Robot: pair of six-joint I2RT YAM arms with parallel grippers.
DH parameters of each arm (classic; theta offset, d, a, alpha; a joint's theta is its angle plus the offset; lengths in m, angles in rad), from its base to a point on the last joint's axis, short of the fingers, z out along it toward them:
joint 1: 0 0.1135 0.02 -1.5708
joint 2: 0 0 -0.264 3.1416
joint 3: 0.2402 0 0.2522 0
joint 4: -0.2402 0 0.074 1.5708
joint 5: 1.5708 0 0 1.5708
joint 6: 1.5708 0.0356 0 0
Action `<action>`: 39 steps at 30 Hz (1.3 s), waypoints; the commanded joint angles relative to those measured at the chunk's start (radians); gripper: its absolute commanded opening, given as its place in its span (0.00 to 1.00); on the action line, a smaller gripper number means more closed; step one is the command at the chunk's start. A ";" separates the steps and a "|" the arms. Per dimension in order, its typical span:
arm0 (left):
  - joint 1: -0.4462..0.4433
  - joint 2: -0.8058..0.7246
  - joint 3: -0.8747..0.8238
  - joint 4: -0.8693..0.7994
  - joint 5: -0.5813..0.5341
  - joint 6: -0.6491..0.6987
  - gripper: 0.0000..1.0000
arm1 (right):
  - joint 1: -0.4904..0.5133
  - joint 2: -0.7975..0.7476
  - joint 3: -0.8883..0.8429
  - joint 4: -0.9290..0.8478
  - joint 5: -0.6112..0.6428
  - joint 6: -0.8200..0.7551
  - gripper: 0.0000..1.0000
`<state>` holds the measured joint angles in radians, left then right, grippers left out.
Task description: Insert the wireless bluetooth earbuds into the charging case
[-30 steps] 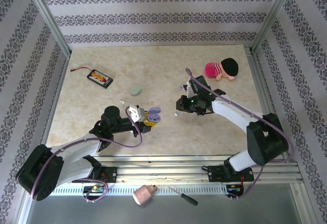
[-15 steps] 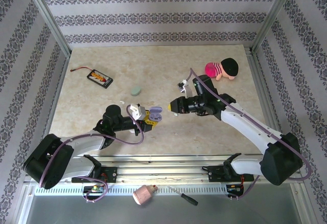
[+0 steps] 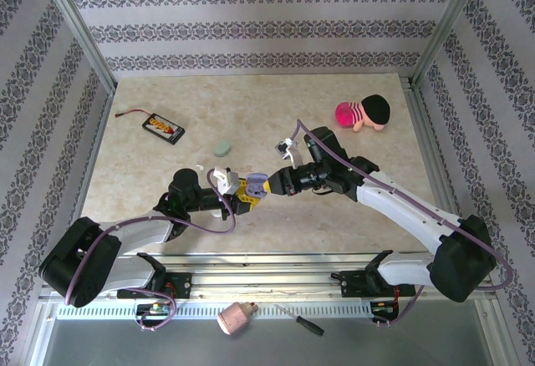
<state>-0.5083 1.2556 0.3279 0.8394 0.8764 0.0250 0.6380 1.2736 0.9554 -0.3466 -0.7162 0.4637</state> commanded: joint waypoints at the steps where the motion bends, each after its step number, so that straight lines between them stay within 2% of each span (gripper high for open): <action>1: 0.011 -0.011 0.023 0.052 0.035 -0.020 0.14 | 0.013 0.010 0.030 0.021 -0.020 -0.031 0.15; 20: 0.011 -0.004 0.022 0.113 0.043 -0.062 0.14 | 0.034 0.039 0.009 0.023 0.026 -0.063 0.17; 25: 0.012 -0.003 0.019 0.116 0.040 -0.063 0.14 | 0.037 0.028 0.022 0.007 0.034 -0.067 0.30; 31: 0.011 0.007 0.016 0.126 0.031 -0.059 0.14 | 0.035 -0.006 0.029 -0.006 0.046 -0.076 0.42; 35: 0.014 0.004 0.003 0.127 0.009 -0.046 0.14 | 0.031 -0.086 0.000 -0.003 0.066 -0.130 0.51; 39: 0.028 -0.006 -0.004 0.095 0.006 -0.030 0.14 | -0.011 -0.185 -0.039 0.013 0.074 -0.145 0.53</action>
<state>-0.5007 1.2560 0.3275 0.8997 0.8818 -0.0261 0.6518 1.1568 0.9382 -0.3473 -0.6624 0.3584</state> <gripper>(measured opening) 0.347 0.530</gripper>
